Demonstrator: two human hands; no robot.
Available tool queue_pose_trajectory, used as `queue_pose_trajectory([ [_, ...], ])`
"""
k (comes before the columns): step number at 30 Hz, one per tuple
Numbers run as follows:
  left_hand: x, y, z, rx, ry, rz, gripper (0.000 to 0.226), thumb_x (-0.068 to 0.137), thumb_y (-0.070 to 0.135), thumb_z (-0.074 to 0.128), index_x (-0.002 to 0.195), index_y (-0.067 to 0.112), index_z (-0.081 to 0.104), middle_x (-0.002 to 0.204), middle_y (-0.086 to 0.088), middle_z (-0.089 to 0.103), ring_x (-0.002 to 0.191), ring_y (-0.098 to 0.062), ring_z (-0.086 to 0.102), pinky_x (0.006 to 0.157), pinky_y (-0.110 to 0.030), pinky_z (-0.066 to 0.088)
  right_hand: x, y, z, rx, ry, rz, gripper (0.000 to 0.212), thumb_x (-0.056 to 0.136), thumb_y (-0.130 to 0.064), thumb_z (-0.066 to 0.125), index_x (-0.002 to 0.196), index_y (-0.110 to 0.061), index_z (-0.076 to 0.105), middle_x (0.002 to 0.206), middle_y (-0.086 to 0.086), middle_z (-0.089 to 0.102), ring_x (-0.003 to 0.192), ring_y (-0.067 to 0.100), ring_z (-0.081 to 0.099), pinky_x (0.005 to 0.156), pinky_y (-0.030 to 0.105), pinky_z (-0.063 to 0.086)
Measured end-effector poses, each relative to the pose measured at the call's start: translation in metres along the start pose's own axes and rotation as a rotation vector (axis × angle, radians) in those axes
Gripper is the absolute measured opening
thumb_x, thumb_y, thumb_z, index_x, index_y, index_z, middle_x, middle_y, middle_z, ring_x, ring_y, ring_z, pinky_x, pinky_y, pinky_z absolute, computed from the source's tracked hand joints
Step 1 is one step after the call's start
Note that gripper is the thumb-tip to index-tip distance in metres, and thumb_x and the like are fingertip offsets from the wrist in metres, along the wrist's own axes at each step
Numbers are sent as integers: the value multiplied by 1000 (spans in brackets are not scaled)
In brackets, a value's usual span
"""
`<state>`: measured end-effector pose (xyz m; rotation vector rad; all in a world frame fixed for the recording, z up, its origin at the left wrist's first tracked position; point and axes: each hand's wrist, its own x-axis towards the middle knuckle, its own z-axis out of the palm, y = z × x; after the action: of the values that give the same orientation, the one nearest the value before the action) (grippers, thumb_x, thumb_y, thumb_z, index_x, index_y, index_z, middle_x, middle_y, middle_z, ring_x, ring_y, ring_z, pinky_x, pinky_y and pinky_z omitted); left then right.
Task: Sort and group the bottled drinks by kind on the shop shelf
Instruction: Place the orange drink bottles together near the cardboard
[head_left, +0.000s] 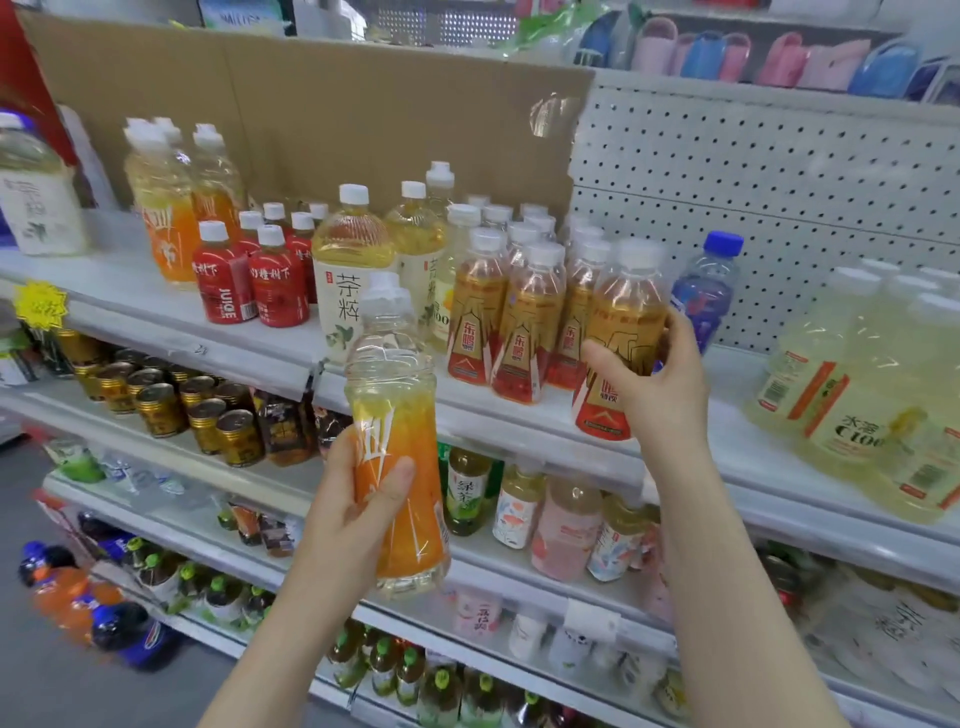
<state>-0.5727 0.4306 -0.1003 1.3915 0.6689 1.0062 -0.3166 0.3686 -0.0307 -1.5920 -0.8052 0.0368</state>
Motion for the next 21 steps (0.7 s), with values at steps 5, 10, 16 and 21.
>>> queue_pose_trajectory([
  [5, 22, 1, -9, 47, -4, -1, 38, 86, 39, 58, 122, 48, 47, 108, 27, 67, 101, 0, 67, 81, -28, 56, 26, 21, 28, -12, -17, 52, 71, 84, -28, 81, 145, -28, 43, 129, -10, 60, 112, 7, 57, 97, 30, 47],
  [10, 44, -7, -15, 66, 13, 4, 38, 89, 51, 62, 123, 52, 45, 112, 30, 65, 103, 2, 66, 79, -25, 56, 33, 29, 40, -77, -39, 44, 72, 86, -29, 79, 147, -25, 39, 134, -6, 59, 114, 10, 56, 94, 29, 45],
  [16, 63, -14, -17, 42, 7, 2, 38, 88, 54, 62, 120, 55, 42, 112, 35, 63, 104, 4, 65, 78, -24, 55, 31, 17, 40, -253, 127, -45, 85, 85, -36, 78, 153, -23, 28, 150, -1, 45, 133, 12, 45, 111, 37, 38],
  [21, 74, -21, -26, 50, -34, 32, 61, 72, 61, 63, 128, 51, 41, 118, 30, 63, 107, 1, 65, 86, -25, 58, 9, -29, 76, -257, 208, -461, 42, 94, -27, 67, 133, -15, 53, 124, -4, 55, 114, 18, 56, 98, 32, 45],
])
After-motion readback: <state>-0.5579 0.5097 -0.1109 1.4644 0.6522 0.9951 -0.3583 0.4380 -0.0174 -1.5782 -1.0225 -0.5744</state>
